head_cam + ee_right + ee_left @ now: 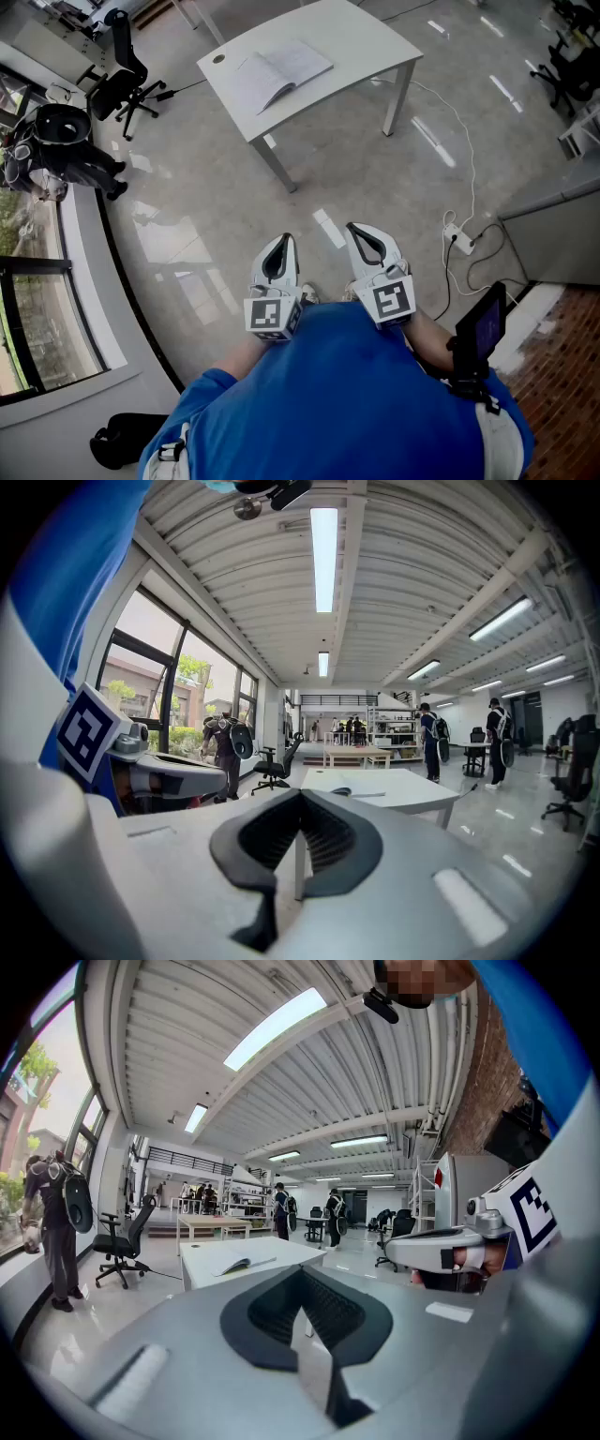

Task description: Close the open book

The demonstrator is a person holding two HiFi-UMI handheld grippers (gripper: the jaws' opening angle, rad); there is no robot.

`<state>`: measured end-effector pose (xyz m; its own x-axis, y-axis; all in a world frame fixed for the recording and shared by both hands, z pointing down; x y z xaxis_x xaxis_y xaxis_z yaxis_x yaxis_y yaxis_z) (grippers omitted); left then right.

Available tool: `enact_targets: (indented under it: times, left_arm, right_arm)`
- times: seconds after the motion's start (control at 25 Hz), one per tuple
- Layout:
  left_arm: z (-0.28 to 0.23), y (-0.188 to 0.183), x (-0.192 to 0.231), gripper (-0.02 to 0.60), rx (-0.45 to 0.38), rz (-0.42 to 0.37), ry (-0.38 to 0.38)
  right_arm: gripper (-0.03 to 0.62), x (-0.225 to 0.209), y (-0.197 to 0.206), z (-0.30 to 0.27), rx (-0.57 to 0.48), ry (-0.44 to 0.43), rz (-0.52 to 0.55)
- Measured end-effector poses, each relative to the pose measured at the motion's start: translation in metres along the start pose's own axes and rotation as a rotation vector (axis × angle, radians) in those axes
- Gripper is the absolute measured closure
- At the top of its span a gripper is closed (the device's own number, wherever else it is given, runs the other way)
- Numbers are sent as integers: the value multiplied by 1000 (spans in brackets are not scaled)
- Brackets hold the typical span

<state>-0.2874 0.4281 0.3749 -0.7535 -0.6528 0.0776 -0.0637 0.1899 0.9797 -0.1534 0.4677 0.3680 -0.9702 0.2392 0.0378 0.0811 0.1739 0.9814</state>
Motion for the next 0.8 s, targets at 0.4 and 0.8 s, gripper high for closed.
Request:
enact_targets:
  times: [0.4, 0.8]
  left_arm:
    - [-26, 10, -26, 574, -8, -10, 40]
    - [-131, -21, -14, 574, -32, 16, 61]
  right_arm:
    - [591, -30, 10, 7, -4, 27, -16]
    - [591, -110, 0, -56, 15, 57, 11]
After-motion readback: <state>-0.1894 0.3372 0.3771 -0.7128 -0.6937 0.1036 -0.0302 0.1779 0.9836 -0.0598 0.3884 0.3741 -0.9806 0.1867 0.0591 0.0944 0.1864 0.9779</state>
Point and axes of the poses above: the fingertips, and each gripper's own axes: z backward along the fingers, x to its left, y out of its underside, the point moved 2 cm from there along z, backward along the fingers, and after that the axes turned 3 degrees about y, right-handed, at the moved point
